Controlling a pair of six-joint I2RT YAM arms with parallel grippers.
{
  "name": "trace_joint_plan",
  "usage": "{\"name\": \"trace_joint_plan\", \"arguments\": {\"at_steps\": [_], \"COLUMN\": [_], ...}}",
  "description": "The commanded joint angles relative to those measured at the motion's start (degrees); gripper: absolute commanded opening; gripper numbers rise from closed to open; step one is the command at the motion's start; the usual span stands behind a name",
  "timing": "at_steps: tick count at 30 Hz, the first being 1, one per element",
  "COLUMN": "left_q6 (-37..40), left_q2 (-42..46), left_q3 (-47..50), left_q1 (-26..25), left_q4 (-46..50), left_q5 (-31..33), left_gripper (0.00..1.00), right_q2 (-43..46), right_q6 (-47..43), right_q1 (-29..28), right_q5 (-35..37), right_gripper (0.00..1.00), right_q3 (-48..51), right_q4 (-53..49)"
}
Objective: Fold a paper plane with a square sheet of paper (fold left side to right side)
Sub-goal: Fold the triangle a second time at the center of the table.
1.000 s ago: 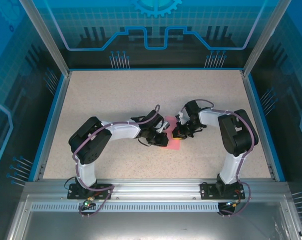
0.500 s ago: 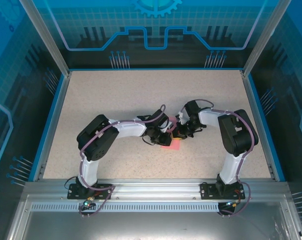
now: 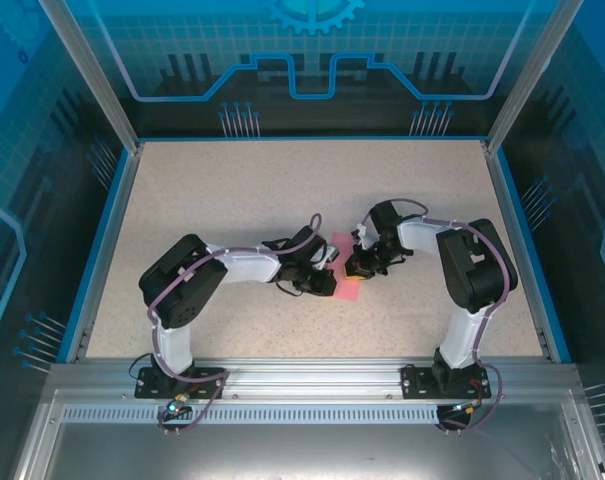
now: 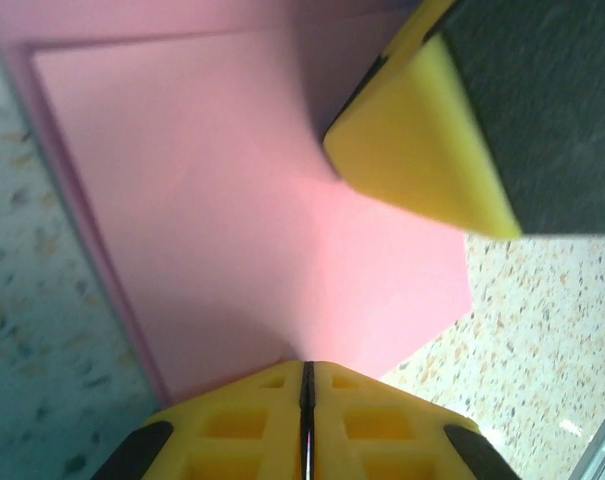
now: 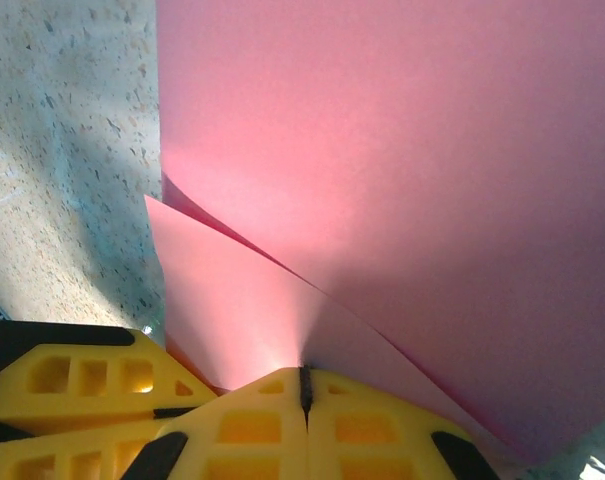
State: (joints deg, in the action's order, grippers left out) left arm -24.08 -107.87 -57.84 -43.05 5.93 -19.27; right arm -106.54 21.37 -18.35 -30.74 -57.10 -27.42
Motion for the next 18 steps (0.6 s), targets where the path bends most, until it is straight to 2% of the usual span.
{"name": "trace_joint_plan", "arguments": {"at_steps": [1, 11, 15, 16, 18], "left_q6": [-0.99, -1.95, -1.75, -1.74, -1.72], "left_q2": [1.66, 6.46, 9.73, 10.42, 11.6], "left_q3": [5.16, 11.96, 12.66, 12.5, 11.53], "left_q1": [0.78, 4.87, 6.3, 6.48, 6.61], "left_q4": [6.19, 3.22, 2.17, 1.79, 0.26], "left_q5": [1.82, 0.5, -0.62, -0.9, -1.45], "left_gripper": [0.11, 0.11, 0.17, 0.21, 0.31], "right_q2": [-1.83, 0.44, 5.32, 6.73, 10.4], "right_q6": [-0.71, -0.24, 0.89, 1.25, 1.8], "right_q1": [0.16, 0.37, 0.84, 1.21, 1.89], "right_q5": [5.89, 2.59, -1.3, -1.55, -1.05], "right_gripper": [0.0, 0.0, 0.0, 0.03, 0.15], "right_q3": [1.15, 2.54, 4.46, 4.98, 6.36], "right_q4": [-2.6, 1.33, 6.61, 7.64, 9.39]}}
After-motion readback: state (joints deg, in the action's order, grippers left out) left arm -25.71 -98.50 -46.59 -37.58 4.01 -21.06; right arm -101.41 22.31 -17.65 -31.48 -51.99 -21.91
